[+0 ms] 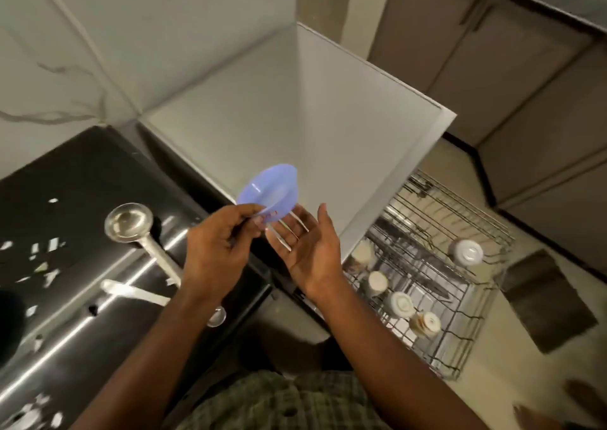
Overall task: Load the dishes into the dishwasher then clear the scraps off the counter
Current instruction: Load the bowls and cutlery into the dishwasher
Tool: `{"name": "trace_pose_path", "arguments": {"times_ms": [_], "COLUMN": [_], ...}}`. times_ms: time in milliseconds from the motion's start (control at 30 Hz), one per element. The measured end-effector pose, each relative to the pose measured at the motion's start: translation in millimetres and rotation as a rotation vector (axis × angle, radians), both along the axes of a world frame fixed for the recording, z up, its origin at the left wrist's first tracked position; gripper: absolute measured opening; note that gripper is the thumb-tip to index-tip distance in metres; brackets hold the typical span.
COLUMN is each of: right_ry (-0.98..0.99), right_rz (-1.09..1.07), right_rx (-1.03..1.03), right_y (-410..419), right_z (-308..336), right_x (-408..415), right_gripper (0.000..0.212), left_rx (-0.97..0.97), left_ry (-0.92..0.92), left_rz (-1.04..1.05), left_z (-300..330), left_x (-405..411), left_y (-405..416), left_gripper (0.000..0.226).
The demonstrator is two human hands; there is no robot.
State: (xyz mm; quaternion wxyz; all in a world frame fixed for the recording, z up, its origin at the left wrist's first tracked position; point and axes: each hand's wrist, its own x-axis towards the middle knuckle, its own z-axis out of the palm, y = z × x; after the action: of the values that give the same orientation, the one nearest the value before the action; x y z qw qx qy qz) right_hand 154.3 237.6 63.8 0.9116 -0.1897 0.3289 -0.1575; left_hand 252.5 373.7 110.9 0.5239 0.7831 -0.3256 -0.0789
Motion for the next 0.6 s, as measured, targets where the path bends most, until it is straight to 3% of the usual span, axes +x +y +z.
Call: {"name": "trace_pose_path", "arguments": {"times_ms": [233, 433, 600], "right_ry": [-0.155, -0.158, -0.005], "right_rz": [-0.111, -0.254, -0.433], "right_rx": [-0.019, 0.02, 0.015], "right_y": [-75.8, -138.1, -201.5], "right_z": [0.7, -22.3, -68.5], "right_x": [-75.1, -139.2, -191.9], "right_gripper": [0.084, 0.094, 0.097], "left_rx": [0.038, 0.195, 0.383], "left_ry": [0.255, 0.256, 0.179], "left_rz": [-0.251, -0.474, -0.644], "left_z": [-4.7, -35.2, -53.4], "left_x": [-84.8, -124.2, -151.8], "left_y": [-95.1, -176.6, -236.9], "left_gripper": [0.019, 0.015, 0.044]}}
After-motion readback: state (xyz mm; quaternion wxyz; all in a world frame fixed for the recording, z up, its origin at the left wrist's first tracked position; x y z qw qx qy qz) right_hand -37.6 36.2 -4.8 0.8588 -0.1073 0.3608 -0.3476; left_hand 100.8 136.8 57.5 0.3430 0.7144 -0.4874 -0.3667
